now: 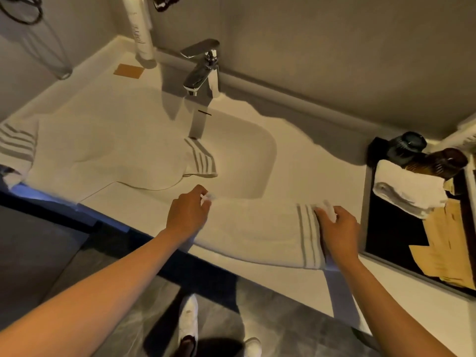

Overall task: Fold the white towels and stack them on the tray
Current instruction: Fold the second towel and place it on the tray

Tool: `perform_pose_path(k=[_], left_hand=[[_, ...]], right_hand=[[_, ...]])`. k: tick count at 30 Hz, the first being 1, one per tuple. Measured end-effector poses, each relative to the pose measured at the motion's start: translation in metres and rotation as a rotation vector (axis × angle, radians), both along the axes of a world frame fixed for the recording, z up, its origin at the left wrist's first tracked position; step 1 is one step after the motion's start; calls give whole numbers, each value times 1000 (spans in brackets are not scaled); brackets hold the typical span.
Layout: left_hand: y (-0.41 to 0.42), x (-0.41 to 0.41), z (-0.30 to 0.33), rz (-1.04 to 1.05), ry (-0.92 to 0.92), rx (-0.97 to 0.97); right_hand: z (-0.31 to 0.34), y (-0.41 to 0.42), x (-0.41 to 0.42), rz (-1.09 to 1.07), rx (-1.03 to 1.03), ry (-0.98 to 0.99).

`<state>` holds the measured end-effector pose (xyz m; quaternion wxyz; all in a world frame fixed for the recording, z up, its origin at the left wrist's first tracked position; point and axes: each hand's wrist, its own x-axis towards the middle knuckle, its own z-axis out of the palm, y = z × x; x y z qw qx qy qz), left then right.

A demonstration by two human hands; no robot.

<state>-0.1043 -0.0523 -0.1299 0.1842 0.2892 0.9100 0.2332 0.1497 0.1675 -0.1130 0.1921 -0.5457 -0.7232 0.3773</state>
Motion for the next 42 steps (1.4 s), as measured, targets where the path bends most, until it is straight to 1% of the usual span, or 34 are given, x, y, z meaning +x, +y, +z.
perform_pose_path(k=[1, 2, 3, 4, 5, 6, 7, 8, 9, 10, 11, 13, 15, 17, 21, 23, 25, 28, 29, 31, 34, 37, 39, 41, 42], left_hand=[[2, 0, -1, -10, 16, -39], [2, 2, -1, -17, 79, -45], [3, 6, 3, -36, 174, 6], [3, 14, 10, -102, 263, 98], [3, 24, 17, -243, 316, 198], [-1, 35, 25, -435, 323, 270], [-6, 48, 30, -638, 304, 282], [-11, 59, 30, -803, 286, 244], [-18, 66, 23, -905, 278, 180], [-25, 68, 15, -943, 287, 116], [-31, 66, 6, -949, 304, 57], [-41, 58, -5, -953, 325, 9], [-49, 52, -7, -940, 368, 25], [-53, 49, 1, -890, 393, 67], [-51, 47, 11, -766, 326, 113], [-46, 47, 17, -742, 268, 166], [-47, 51, 21, -817, 282, 164], [-63, 65, 19, -1007, 339, 86], [-68, 66, 15, -1022, 332, 61], [-74, 64, 5, -981, 293, 79], [-74, 64, 5, -938, 237, 96], [-72, 73, 8, -932, 280, 76], [-68, 74, 3, -950, 342, 65], [-66, 73, 2, -872, 309, 111], [-66, 72, 3, -805, 259, 139]], right_hand=[[0, -1, -1, 18, 18, -46], [3, -4, -2, 21, 59, -82], [7, -9, -2, 27, 150, -100], [15, -15, 0, 66, 288, -113], [22, -25, 1, 146, 438, -138], [26, -35, 2, 268, 555, -186], [28, -46, 7, 399, 621, -255], [23, -54, 12, 507, 646, -335], [17, -62, 20, 582, 633, -406], [10, -66, 27, 628, 612, -451], [4, -67, 35, 644, 604, -464], [-2, -66, 51, 663, 589, -410], [-4, -64, 67, 733, 579, -376], [-6, -61, 79, 813, 601, -400], [-8, -49, 87, 781, 670, -488], [5, -48, 99, 754, 711, -543], [13, -53, 119, 752, 728, -554], [12, -74, 163, 750, 660, -616], [8, -81, 174, 735, 629, -637], [-2, -90, 185, 673, 582, -648], [-9, -92, 191, 650, 558, -560], [-9, -86, 190, 671, 553, -429], [-10, -80, 190, 691, 531, -409], [-9, -76, 195, 711, 507, -418], [-7, -75, 198, 697, 477, -413]])
